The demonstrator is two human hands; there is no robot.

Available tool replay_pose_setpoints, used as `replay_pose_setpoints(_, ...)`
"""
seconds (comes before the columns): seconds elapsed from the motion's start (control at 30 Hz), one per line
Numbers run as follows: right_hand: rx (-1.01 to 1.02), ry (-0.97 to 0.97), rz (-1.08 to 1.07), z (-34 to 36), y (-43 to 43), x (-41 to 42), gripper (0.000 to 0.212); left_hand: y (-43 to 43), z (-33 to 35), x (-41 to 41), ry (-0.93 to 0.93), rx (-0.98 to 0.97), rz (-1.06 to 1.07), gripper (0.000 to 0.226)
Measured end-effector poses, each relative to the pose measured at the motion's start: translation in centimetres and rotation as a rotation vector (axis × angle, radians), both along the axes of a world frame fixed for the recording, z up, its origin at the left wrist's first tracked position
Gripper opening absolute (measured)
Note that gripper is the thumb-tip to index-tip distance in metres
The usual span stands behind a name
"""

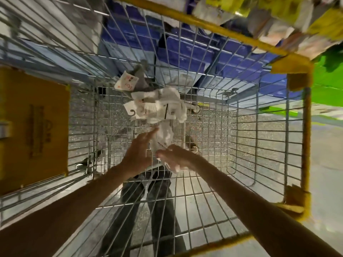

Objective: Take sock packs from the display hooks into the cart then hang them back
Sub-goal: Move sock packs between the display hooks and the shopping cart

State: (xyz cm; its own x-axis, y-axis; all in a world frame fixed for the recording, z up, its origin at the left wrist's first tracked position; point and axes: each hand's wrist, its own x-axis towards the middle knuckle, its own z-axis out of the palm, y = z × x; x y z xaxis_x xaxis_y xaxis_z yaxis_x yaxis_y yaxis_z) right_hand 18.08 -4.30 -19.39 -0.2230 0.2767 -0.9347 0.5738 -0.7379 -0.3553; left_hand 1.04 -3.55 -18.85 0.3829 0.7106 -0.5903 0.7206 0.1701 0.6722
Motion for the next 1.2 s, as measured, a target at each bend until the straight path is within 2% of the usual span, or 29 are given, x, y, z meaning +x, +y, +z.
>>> replay_pose_setpoints(0.07, -0.087, 0.046, 0.068, 1.1, 0.1, 0.1, 0.041, -0.1, -0.3, -0.9, 0.074, 0.016, -0.179, 0.083)
replay_pose_setpoints(0.17, -0.246, 0.161, 0.084, 2.6, 0.4, 0.6, 0.046, -0.6, -0.6, -2.4, 0.126, -0.024, -0.399, 0.073)
replay_pose_setpoints(0.23, -0.312, 0.268, 0.042, 3.2, 0.7, 0.9, 0.046, -1.1, -0.4, -3.3, 0.069, -0.171, -0.345, 0.061)
replay_pose_setpoints(0.3, -0.336, 0.304, -0.058, 3.3, 1.1, 0.9, 0.054, -1.4, 0.3, -4.0, -0.026, -0.327, -0.193, 0.047)
replay_pose_setpoints(0.37, -0.316, 0.266, -0.209, 2.9, 1.5, 0.6, 0.066, -1.4, 0.4, -5.0, -0.092, -0.424, -0.016, 0.056)
replay_pose_setpoints(0.43, -0.133, 0.163, -0.285, 2.4, 2.1, -0.1, 0.06, -1.3, 0.4, -6.1, -0.128, -0.448, 0.17, 0.069)
replay_pose_setpoints(0.5, 0.221, -0.01, -0.15, 0.7, 2.8, -0.8, 0.045, -1.2, 0.0, -7.4, -0.169, -0.468, 0.365, 0.066)
replay_pose_setpoints(0.53, 0.399, -0.097, -0.034, -0.2, 3.2, -1.2, 0.047, -1.2, -0.4, -8.0, -0.173, -0.45, 0.422, 0.058)
replay_pose_setpoints(0.67, 0.906, -0.46, 0.315, -3.6, 4.8, -2.6, 0.073, -1.1, -1.3, -9.0, -0.17, -0.411, 0.561, 0.022)
replay_pose_setpoints(0.73, 1.037, -0.584, 0.441, -4.3, 6.4, -2.9, 0.087, -1.1, -1.6, -8.9, -0.167, -0.405, 0.576, 0.015)
replay_pose_setpoints(0.8, 1.029, -0.607, 0.534, -5.4, 8.1, -2.6, 0.098, -1.2, -1.8, -8.7, -0.186, -0.407, 0.636, 0.024)
replay_pose_setpoints(0.87, 0.898, -0.642, 0.615, -6.3, 9.2, -2.5, 0.096, -1.5, -2.4, -8.7, -0.224, -0.433, 0.704, 0.047)
replay_pose_setpoints(1.0, 0.884, -0.672, 0.658, -6.3, 8.1, -2.9, 0.054, -1.9, -3.1, -8.5, -0.259, -0.395, 0.725, 0.092)
replay_pose_setpoints(1.07, 0.84, -0.579, 0.596, -6.1, 6.2, -2.8, 0.045, -1.9, -3.0, -8.2, -0.285, -0.382, 0.747, 0.102)
replay_pose_setpoints(1.2, 0.702, -0.411, 0.314, -5.8, 2.7, -2.2, 0.036, -1.5, -2.4, -7.9, -0.372, -0.39, 0.836, 0.115)
